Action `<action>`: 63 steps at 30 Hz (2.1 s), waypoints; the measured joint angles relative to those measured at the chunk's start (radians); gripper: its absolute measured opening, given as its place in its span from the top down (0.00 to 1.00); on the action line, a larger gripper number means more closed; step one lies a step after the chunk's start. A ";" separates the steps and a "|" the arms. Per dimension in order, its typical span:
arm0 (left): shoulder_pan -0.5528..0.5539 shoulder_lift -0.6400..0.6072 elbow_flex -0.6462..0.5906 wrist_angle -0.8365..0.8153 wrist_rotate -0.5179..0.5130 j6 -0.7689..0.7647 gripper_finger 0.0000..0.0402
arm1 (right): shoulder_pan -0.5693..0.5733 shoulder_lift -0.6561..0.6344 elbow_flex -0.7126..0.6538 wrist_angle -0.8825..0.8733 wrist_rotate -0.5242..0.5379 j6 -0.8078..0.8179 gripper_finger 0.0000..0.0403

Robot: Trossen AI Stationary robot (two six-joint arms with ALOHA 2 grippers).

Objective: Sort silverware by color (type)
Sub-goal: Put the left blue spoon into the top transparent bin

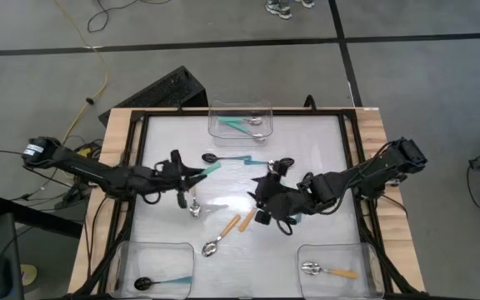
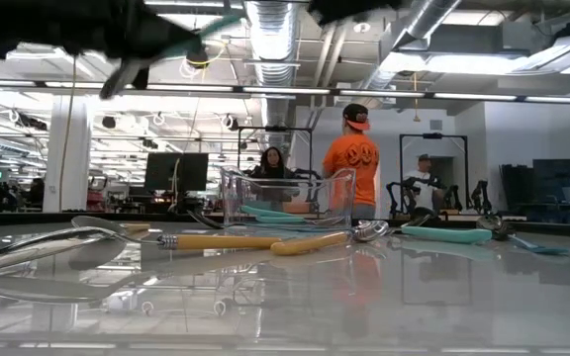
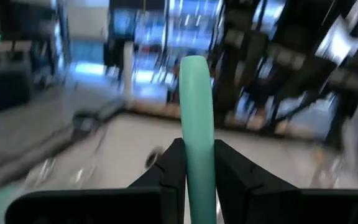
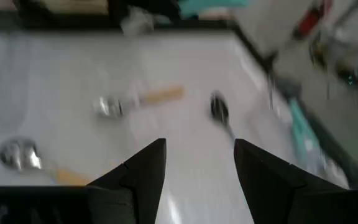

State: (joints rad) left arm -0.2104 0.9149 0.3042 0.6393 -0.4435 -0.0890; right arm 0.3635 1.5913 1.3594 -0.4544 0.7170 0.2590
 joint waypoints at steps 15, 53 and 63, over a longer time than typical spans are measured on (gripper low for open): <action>0.000 -0.063 0.000 0.199 0.162 0.123 0.89 | -0.215 -0.005 -0.205 0.805 -0.505 -0.355 0.47; 0.000 -0.058 0.000 0.252 0.197 0.212 0.89 | -0.295 0.066 -0.161 1.133 -0.695 -0.495 0.29; 0.000 0.033 0.002 0.333 0.206 0.215 0.89 | -0.292 0.066 -0.161 1.139 -0.695 -0.495 0.29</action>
State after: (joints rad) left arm -0.2100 0.9483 0.3065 0.9722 -0.2376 0.1263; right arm 0.0719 1.6569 1.1988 0.6845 0.0216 -0.2363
